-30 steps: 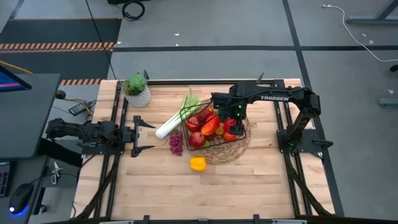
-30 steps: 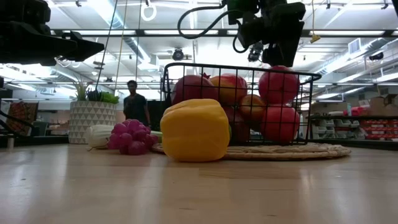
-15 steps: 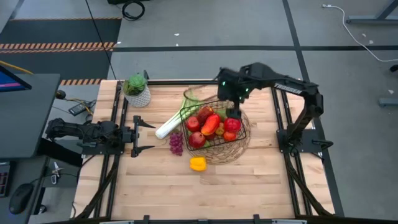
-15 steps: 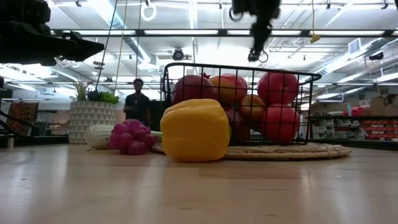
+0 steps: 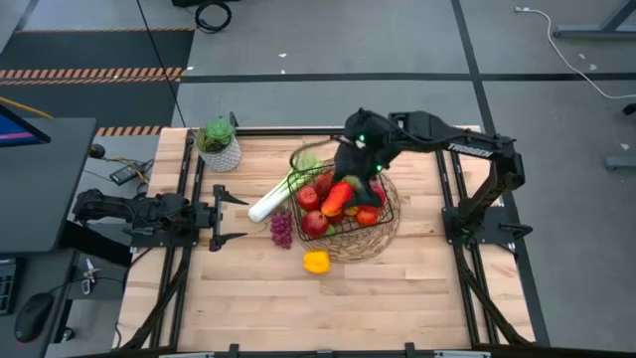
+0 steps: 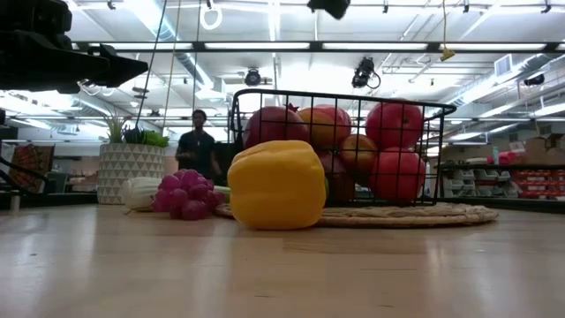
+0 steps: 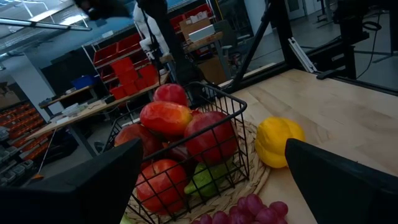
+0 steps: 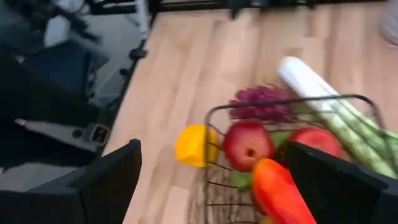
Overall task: Build produce basket
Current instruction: Put the yellow bell pepper into the black wire basket
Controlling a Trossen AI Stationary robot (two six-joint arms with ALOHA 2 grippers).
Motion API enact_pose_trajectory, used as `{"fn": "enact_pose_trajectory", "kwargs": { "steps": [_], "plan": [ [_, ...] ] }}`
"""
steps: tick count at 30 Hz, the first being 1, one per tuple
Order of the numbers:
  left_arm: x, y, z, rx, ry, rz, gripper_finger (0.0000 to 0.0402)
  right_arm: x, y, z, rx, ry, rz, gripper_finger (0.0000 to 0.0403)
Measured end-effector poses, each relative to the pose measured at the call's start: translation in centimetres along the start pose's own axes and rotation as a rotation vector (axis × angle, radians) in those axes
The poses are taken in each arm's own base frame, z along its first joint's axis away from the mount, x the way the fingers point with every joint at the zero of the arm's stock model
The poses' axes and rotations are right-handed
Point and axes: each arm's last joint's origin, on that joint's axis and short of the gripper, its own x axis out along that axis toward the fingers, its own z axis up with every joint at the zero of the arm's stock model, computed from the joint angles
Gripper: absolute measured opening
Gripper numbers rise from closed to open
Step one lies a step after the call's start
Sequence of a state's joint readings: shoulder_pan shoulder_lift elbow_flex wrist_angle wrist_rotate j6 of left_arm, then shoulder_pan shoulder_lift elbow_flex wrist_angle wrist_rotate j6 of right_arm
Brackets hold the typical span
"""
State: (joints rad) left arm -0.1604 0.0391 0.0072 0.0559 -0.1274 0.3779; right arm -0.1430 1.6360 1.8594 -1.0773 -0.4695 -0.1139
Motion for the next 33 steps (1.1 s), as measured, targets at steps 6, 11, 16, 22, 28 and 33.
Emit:
{"fn": "enact_pose_trajectory", "kwargs": {
  "steps": [6,11,16,22,28,33],
  "plan": [
    [0.0,0.0,0.0,0.000,0.000,0.000,0.0400,1.8,4.5,0.3,-0.112,0.016,0.148,0.0399],
    [0.0,0.0,0.0,0.000,0.000,0.000,0.0400,3.2,6.8,0.4,-0.169,-0.003,0.077,0.0399],
    [0.0,0.0,0.0,0.000,0.000,0.000,0.0400,6.6,6.7,-1.6,-0.064,0.049,0.056,0.0399],
    [0.0,0.0,0.0,0.000,0.000,0.000,0.0400,9.6,6.3,-4.8,0.059,0.111,0.058,0.0399],
    [0.0,0.0,0.0,0.000,0.000,0.001,0.0400,10.1,7.0,-6.2,0.057,0.016,0.083,0.0399],
    [0.0,0.0,0.0,0.000,0.000,0.000,0.0400,11.7,7.4,-8.5,0.096,-0.010,0.112,0.0399]
  ]
}}
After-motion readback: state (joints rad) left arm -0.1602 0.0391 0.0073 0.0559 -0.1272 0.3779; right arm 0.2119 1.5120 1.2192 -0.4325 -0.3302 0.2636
